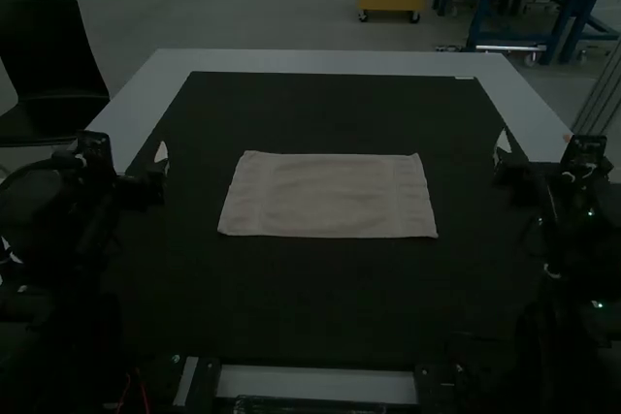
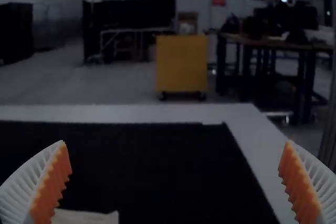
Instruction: Fold the towel.
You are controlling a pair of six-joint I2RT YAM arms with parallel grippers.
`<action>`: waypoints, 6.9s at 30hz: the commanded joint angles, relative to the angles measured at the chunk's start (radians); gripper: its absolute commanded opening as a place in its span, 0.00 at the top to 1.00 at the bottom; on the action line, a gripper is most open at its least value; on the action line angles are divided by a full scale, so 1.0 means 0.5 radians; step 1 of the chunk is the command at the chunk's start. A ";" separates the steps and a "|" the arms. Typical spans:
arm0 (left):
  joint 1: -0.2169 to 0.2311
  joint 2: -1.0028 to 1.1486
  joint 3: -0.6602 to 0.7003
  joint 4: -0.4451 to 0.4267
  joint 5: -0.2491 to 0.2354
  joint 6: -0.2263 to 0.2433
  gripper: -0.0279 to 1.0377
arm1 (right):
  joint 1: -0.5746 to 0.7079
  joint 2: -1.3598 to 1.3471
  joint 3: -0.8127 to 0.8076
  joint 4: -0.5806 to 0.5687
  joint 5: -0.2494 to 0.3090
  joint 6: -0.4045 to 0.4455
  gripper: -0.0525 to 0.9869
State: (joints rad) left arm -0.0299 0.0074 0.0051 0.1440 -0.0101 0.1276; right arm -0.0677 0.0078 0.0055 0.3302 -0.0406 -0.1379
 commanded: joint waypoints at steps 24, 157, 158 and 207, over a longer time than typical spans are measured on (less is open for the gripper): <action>-0.026 1.421 1.229 -0.561 0.241 -0.212 0.07 | -0.021 1.491 1.210 -0.614 -0.354 0.589 0.08; -0.127 4.142 2.091 0.292 0.787 -0.163 0.08 | 0.326 4.322 1.980 0.478 -0.462 0.211 0.09; -0.124 4.142 2.088 0.289 0.787 -0.160 0.08 | 0.326 4.322 1.980 0.475 -0.462 0.211 0.09; 0.011 3.740 2.033 0.083 0.796 -0.083 0.95 | 0.108 3.868 1.925 0.147 -0.805 0.233 0.97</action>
State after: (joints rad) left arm -0.0498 1.9038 1.0309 0.1997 0.3756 0.0555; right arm 0.0139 1.9652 0.9859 0.4057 -0.4282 -0.0292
